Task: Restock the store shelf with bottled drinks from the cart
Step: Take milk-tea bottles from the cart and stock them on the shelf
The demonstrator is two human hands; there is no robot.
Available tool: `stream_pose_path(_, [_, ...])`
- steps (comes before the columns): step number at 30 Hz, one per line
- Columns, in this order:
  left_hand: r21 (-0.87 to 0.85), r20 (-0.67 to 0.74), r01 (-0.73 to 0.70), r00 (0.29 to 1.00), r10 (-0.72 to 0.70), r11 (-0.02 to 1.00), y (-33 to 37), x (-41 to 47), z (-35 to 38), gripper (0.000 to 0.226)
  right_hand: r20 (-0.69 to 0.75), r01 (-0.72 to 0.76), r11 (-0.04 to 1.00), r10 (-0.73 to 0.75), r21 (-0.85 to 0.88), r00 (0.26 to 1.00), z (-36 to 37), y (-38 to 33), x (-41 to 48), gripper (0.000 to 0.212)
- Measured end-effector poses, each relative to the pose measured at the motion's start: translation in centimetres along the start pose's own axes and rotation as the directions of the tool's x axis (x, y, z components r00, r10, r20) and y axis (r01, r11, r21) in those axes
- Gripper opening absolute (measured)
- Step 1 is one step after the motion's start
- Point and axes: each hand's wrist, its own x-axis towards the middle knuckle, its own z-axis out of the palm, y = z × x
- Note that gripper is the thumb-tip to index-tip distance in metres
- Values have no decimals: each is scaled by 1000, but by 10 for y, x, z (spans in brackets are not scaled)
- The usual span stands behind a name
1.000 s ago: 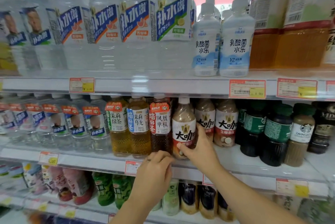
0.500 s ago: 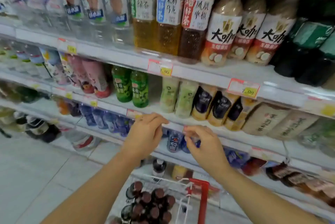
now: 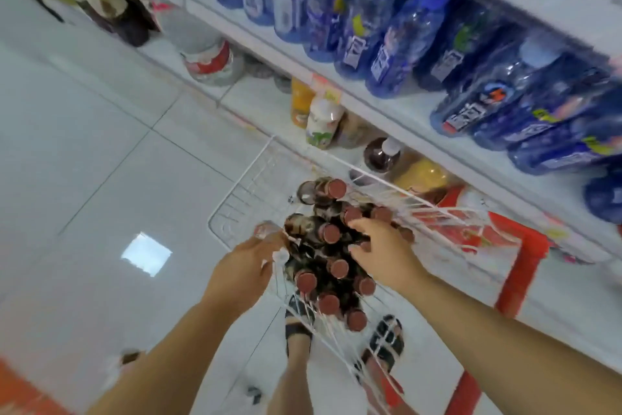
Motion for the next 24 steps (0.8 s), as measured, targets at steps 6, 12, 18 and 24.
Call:
stream_pose_path(6, [249,247,-99,968,36,963,-38,36,40,58,168,115,868,-38,-483,985,65,32,33,73])
stream_pose_path(12, [343,329,-110,944,-10,933,-34,63,65,34,131,152,843,-98,-516,987,83,46,33,81])
stream_pose_path(18, [132,72,57,995,-67,990,-36,54,38,12,260,141,900,-32,-414,965,64,37,38,62])
stream_pose_path(24, [-52,-122,-71,990,64,996,40,7,-65,4,262,87,995,-97,51,960,-12,-20,-9,45])
